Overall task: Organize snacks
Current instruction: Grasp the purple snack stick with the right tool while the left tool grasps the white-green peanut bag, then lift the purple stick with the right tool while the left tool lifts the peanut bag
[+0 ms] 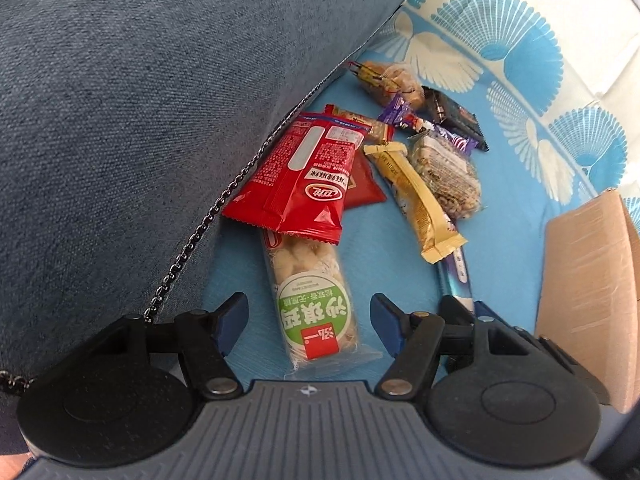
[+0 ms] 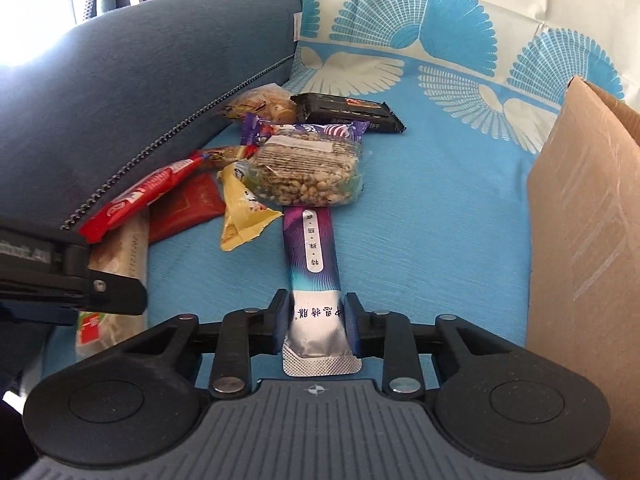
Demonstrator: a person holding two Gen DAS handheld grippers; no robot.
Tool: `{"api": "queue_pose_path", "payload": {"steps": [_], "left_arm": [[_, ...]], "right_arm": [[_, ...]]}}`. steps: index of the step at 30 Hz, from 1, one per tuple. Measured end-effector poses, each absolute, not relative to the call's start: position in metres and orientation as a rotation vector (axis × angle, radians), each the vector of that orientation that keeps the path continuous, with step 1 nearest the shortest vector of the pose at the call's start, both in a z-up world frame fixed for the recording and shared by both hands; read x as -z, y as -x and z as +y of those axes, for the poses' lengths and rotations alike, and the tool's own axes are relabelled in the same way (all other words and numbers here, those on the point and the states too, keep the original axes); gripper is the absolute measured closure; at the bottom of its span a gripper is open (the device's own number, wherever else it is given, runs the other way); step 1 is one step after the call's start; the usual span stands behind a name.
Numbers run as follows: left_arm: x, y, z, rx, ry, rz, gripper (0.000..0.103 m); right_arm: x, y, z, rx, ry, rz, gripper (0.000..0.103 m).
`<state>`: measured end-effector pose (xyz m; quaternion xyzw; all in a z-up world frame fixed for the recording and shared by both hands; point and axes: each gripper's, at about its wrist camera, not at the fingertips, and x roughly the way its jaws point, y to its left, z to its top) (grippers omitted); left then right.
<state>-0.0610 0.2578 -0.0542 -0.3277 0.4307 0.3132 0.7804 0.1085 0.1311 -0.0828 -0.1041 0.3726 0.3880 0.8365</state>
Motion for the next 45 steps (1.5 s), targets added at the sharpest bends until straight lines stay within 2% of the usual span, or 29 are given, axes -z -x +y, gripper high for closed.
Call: {"api": "queue_pose_path", "payload": {"steps": [4, 7, 9, 13, 24, 32, 45], "left_arm": [[0.057, 0.058, 0.259, -0.675, 0.706, 0.955, 0.035], [0.059, 0.056, 0.26, -0.672, 0.711, 0.969, 0.043], [0.06, 0.055, 0.26, -0.668, 0.706, 0.979, 0.057], [0.059, 0.054, 0.257, -0.653, 0.682, 0.98, 0.061], [0.056, 0.061, 0.249, -0.381, 0.67, 1.035, 0.062], [0.061, 0.051, 0.23, -0.277, 0.572, 1.116, 0.061], [0.072, 0.036, 0.206, -0.319, 0.458, 1.15, 0.047]], "right_arm": [[0.072, -0.1, 0.121, -0.841, 0.225, 0.795, 0.075], [0.068, -0.089, 0.113, -0.86, 0.246, 0.807, 0.075], [0.068, -0.079, 0.105, -0.86, 0.264, 0.799, 0.075], [0.067, -0.063, 0.092, -0.85, 0.272, 0.803, 0.075], [0.067, -0.032, 0.052, -0.817, 0.244, 0.802, 0.075], [0.078, -0.041, 0.042, -0.807, 0.176, 0.904, 0.073], [0.083, -0.05, 0.055, -0.823, 0.177, 0.892, 0.066]]}}
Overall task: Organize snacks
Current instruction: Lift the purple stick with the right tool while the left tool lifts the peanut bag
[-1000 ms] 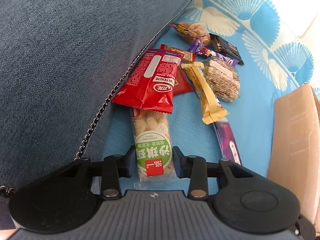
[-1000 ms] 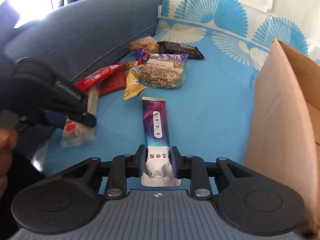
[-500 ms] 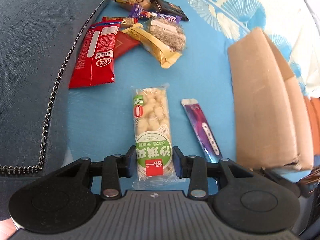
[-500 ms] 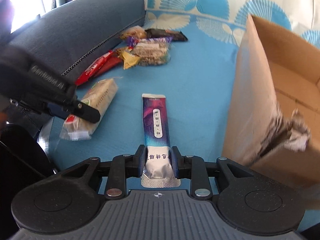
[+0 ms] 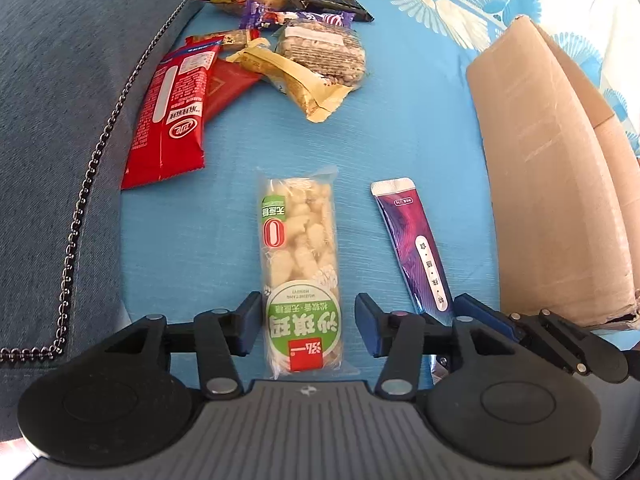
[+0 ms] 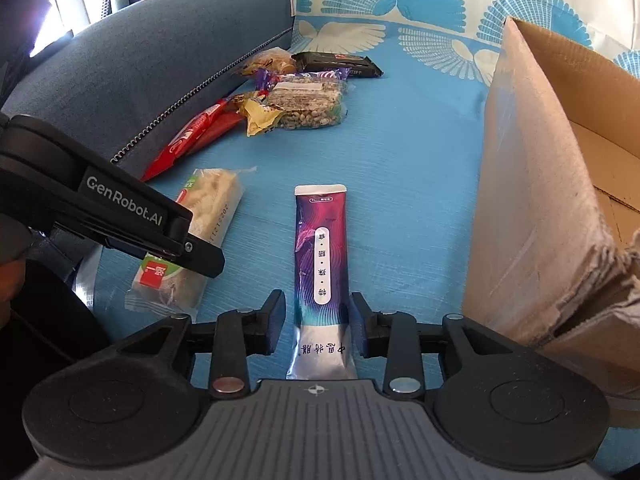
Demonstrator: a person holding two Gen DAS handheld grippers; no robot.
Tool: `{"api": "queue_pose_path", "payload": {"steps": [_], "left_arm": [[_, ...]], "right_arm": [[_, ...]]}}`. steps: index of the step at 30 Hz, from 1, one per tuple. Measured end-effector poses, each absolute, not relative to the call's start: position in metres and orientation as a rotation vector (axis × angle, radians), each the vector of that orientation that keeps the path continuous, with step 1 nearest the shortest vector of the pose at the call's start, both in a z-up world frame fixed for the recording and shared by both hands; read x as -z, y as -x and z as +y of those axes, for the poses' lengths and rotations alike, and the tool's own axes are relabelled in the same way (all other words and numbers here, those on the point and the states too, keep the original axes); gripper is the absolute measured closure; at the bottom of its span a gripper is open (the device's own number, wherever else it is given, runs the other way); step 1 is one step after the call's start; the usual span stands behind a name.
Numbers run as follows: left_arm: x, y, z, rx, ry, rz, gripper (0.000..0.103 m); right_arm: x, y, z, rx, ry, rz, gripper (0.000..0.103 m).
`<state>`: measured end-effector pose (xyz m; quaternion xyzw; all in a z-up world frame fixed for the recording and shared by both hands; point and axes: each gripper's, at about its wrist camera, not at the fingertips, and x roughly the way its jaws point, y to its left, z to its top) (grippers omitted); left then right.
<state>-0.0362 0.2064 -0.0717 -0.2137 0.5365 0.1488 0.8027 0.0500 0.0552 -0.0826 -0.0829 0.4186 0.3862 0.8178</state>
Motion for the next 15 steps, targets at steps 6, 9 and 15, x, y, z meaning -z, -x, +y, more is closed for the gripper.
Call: {"api": "queue_pose_path", "payload": {"steps": [6, 9, 15], "left_arm": [[0.0721, 0.0333, 0.205, -0.324, 0.445, 1.154, 0.046], [0.0711, 0.0335, 0.2036, -0.327, 0.43, 1.156, 0.046], [0.0709, 0.0317, 0.2016, -0.329, 0.394, 1.157, 0.046]], "right_arm": [[0.0878, -0.0528, 0.0574, -0.814, 0.175, 0.894, 0.066], [0.0884, -0.0517, 0.0581, -0.817, 0.188, 0.882, 0.066], [0.0877, -0.0477, 0.0588, -0.817, 0.224, 0.851, 0.074]]}}
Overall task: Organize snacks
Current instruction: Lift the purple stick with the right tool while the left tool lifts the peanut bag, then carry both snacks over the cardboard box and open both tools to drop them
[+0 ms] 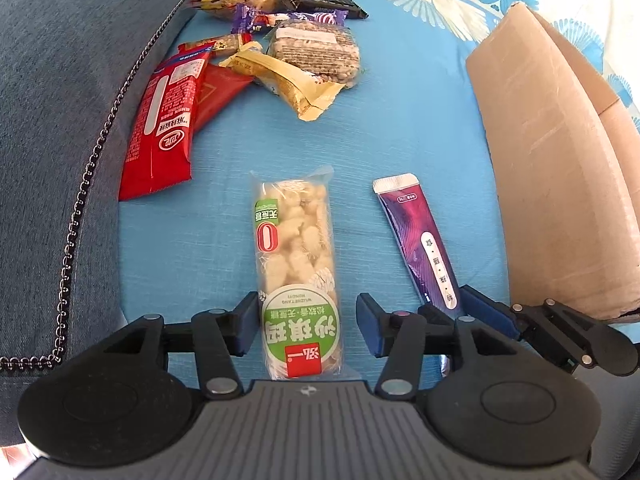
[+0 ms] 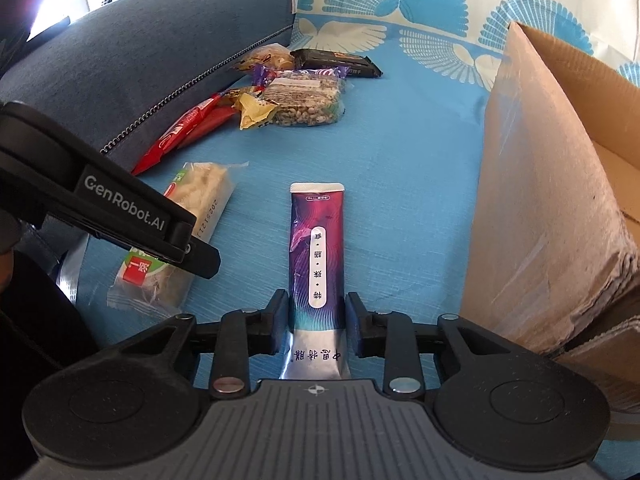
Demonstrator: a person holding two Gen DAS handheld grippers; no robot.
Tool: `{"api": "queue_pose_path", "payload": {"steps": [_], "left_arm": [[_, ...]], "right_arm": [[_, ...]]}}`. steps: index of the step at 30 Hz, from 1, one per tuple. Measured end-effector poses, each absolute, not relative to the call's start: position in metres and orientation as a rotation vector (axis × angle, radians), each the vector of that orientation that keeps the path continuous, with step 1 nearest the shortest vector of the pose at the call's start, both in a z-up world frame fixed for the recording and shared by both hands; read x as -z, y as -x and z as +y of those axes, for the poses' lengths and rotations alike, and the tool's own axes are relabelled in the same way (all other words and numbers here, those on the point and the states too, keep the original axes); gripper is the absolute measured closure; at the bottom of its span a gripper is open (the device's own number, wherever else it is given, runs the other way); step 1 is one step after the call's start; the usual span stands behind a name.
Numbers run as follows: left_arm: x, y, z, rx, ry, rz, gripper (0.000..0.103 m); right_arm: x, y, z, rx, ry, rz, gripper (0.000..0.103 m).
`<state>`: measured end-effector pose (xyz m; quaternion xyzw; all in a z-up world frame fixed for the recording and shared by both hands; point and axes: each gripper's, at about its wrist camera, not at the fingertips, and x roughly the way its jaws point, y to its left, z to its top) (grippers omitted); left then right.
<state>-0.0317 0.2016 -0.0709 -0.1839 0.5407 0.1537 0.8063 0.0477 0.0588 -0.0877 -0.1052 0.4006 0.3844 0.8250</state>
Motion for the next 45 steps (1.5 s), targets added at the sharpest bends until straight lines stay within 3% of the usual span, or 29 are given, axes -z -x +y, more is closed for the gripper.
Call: {"api": "queue_pose_path", "payload": {"steps": [4, 6, 9, 27, 39, 45], "left_arm": [[0.07, 0.032, 0.2, -0.335, 0.383, 1.154, 0.048], [0.069, 0.033, 0.2, -0.339, 0.379, 1.151, 0.056], [0.068, 0.034, 0.2, -0.321, 0.377, 1.147, 0.061], [0.043, 0.054, 0.194, -0.26, 0.405, 0.949, 0.063], [0.013, 0.079, 0.189, -0.207, 0.412, 0.725, 0.063], [0.004, 0.087, 0.184, -0.182, 0.409, 0.675, 0.063]], "right_arm": [[0.084, -0.048, 0.055, -0.797, 0.215, 0.828, 0.078], [0.081, -0.048, 0.052, -0.792, 0.201, 0.817, 0.078], [0.077, -0.046, 0.049, -0.791, 0.197, 0.797, 0.079], [0.031, -0.029, 0.023, -0.808, 0.111, 0.615, 0.079], [-0.037, -0.035, -0.056, -0.751, -0.027, 0.426, 0.079], [-0.043, -0.061, -0.1, -0.63, -0.014, 0.354, 0.079]]}}
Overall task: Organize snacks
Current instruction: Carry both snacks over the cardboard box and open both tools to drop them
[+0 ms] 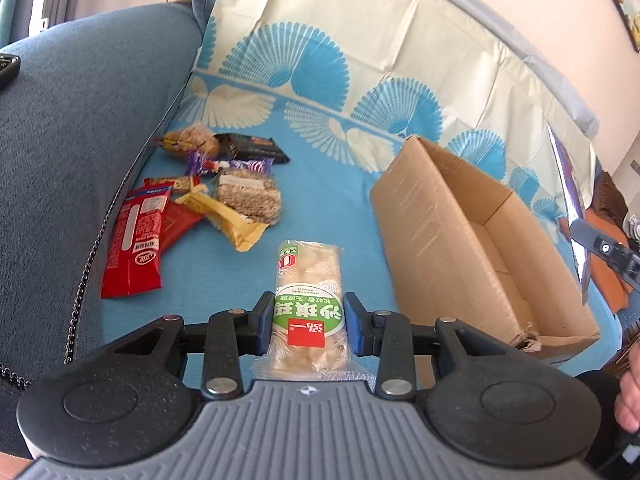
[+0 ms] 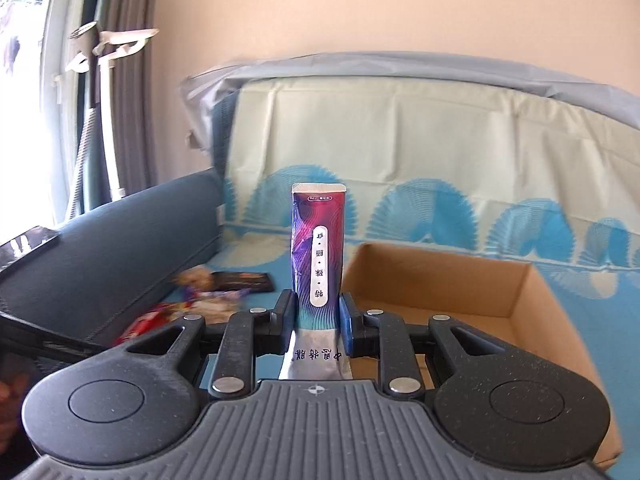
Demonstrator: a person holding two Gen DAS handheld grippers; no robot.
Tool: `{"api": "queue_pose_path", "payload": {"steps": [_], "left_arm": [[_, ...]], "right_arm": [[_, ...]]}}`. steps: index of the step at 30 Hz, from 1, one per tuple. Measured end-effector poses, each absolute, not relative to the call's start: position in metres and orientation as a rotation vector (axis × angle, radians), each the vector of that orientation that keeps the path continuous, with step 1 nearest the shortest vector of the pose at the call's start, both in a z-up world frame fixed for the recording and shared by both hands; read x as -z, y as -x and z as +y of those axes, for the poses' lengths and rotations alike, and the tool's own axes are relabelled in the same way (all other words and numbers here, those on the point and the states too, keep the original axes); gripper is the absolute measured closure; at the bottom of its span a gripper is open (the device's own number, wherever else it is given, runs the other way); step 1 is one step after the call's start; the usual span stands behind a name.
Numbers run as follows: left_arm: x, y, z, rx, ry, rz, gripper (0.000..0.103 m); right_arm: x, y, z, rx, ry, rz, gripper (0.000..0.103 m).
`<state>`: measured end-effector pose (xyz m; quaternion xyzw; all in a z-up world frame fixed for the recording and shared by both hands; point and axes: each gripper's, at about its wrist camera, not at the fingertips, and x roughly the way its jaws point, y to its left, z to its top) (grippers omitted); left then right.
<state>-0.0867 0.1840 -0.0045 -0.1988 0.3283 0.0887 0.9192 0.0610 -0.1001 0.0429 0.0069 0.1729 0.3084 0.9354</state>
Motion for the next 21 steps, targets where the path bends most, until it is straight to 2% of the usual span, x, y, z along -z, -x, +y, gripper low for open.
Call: {"api": "queue_pose_path", "payload": {"steps": [6, 21], "left_arm": [[0.001, 0.088, 0.178, -0.195, 0.379, 0.659, 0.063], [-0.011, 0.079, 0.145, -0.239, 0.214, 0.641, 0.063]], "right_arm": [[-0.017, -0.081, -0.133, -0.534, -0.116, 0.38, 0.079], [-0.007, -0.088, -0.146, -0.54, -0.134, 0.352, 0.079]]}}
